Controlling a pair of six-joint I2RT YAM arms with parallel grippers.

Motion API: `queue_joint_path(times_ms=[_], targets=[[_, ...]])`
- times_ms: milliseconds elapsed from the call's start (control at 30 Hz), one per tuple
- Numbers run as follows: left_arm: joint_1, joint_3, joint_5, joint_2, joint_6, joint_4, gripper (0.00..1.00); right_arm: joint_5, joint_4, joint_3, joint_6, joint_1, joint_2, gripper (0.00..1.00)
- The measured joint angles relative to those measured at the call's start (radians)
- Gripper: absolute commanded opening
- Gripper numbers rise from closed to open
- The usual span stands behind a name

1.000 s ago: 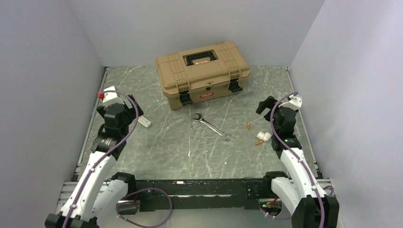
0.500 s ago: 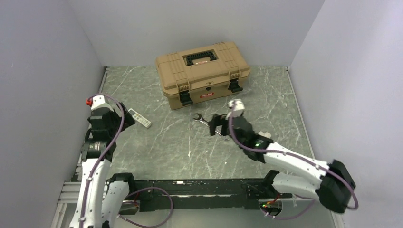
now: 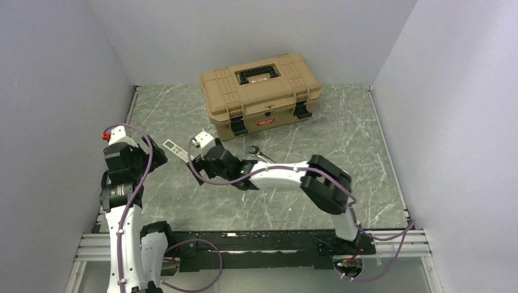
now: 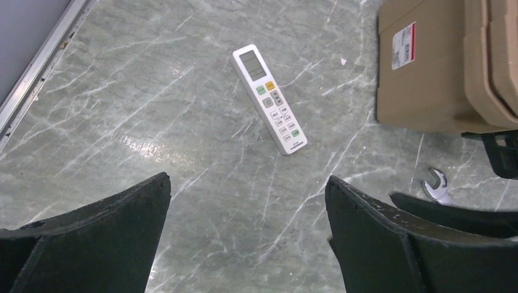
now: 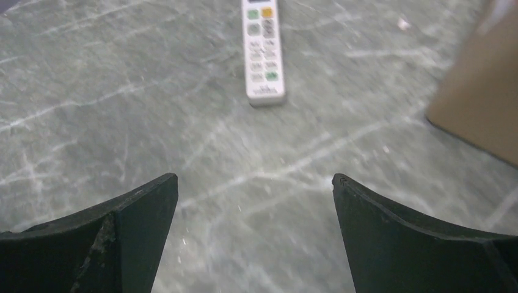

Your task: Load the batteries into the remote control

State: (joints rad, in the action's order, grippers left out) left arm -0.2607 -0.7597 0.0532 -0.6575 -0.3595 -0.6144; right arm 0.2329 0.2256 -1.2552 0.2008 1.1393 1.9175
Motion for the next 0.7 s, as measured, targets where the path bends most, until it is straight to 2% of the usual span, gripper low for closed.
queue_joint_path(times_ms=[133,433,700], targets=[[-0.004,0.010,-0.022,0.007,0.004,-0.004,0.99,-0.061,-0.034,-0.213,-0.051,-0.003,0.180,1.00],[-0.015,0.014,-0.085,0.057,0.003,-0.004,0.99,-0.155,-0.155,-0.566,-0.080,-0.037,0.436,1.00],[-0.029,0.014,-0.089,0.056,0.002,-0.004,0.99,-0.166,-0.186,-0.690,-0.080,-0.069,0.559,1.00]])
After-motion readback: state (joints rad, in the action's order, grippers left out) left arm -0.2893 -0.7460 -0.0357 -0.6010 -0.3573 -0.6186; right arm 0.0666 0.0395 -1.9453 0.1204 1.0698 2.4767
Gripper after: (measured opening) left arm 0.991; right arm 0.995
